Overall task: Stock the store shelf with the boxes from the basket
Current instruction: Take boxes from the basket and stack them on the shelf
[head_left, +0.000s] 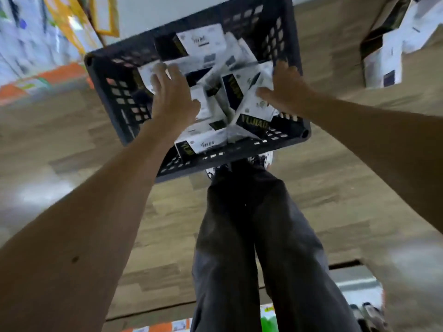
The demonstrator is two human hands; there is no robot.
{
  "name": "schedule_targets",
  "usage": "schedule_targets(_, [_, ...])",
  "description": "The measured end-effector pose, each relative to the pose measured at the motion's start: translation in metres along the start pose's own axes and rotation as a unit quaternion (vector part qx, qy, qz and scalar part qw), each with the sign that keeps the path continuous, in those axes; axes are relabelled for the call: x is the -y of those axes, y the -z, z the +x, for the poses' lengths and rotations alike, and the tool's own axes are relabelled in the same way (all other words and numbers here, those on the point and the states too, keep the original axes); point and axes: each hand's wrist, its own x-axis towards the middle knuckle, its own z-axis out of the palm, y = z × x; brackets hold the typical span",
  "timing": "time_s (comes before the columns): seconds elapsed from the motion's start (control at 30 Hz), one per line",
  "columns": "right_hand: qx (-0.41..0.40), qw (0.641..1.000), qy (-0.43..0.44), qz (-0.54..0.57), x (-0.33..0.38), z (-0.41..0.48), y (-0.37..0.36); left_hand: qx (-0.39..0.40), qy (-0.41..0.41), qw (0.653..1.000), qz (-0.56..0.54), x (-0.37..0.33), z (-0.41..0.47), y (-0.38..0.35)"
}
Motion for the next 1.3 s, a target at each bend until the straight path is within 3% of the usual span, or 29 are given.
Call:
schedule_targets(0.1, [0.028, 0.991, -0.094, 0.088, -0.01, 0.031, -0.032, -0.072, -0.012, 0.996, 0.058, 0.0, 0.035, -0.013])
schedule_targets(0.23, [0.016, 0.981, -0.165, 0.097, -0.013, 0.047, -0.074, -0.091, -0.032, 0.99, 0.104, 0.009, 0.069, -0.016])
schedule_targets(0.63, [-0.012, 0.961, -0.229, 0.154, -0.006, 0.064, -0.103, -0.147, -0.01, 0.983, 0.111, 0.008, 0.086, -0.021])
schedule_targets(0.8, [0.01, 0.965, -0.205, 0.166, -0.009, 0.056, -0.093, -0.108, -0.026, 0.988, 0.111, 0.004, 0.071, -0.019])
schedule_targets(0.93, [0.045, 0.963, -0.178, 0.2, 0.001, 0.026, -0.063, -0.069, 0.005, 0.99, 0.125, -0.005, 0.041, 0.004])
schedule_targets(1.13, [0.019, 0.977, -0.124, 0.171, 0.036, -0.051, 0.032, -0.021, 0.009, 0.985, 0.171, -0.031, -0.022, 0.107])
schedule_targets(1.3, [0.062, 0.996, -0.044, 0.035, 0.083, -0.137, 0.138, 0.005, -0.006, 0.979, 0.202, -0.072, -0.085, 0.226])
